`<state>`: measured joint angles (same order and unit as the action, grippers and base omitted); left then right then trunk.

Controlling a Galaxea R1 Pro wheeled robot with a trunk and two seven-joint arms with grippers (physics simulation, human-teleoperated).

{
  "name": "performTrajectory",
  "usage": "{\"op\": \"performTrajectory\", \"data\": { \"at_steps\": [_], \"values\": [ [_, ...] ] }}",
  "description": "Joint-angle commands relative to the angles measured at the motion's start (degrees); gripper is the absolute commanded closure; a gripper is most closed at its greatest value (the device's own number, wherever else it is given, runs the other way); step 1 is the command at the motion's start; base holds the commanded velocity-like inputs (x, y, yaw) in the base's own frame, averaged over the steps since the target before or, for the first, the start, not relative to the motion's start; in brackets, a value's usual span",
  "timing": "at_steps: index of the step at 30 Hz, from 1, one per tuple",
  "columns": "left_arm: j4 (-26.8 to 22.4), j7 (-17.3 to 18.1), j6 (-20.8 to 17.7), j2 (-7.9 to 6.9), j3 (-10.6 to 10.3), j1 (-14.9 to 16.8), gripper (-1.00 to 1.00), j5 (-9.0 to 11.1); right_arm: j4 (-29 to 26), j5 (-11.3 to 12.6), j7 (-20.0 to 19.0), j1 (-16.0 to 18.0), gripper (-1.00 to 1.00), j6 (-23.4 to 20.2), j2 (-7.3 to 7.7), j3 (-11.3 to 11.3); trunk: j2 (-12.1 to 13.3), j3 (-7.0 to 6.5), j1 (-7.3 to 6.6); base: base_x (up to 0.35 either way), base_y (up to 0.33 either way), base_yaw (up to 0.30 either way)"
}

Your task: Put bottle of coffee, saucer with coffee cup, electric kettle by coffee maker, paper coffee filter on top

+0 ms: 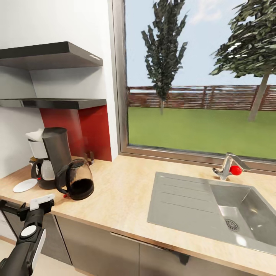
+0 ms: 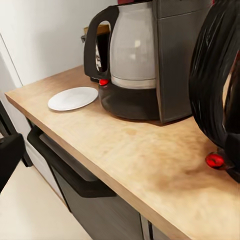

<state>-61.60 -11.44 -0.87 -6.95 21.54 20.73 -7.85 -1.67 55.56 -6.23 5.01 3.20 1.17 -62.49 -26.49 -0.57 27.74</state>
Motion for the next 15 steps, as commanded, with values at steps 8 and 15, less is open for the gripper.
{"op": "performTrajectory", "data": {
  "at_steps": [8, 15],
  "values": [
    [-0.12, 0.26, -0.09, -0.16, 0.10, -0.05, -1.00, -0.44, -0.02, 0.61, -0.12, 0.00, -1.00, 0.14, -0.13, -0.44, -0.03, 0.02, 0.02, -0.001, 0.000, 0.000],
    [-0.06, 4.24, 5.00, -0.87, 2.71, -5.82, -1.00, 1.24, -0.11, 0.61, 0.05, 0.00, -1.00, 0.12, -0.20, -0.38, -0.03, 0.02, 0.02, 0.000, 0.000, 0.000]
  ]
}}
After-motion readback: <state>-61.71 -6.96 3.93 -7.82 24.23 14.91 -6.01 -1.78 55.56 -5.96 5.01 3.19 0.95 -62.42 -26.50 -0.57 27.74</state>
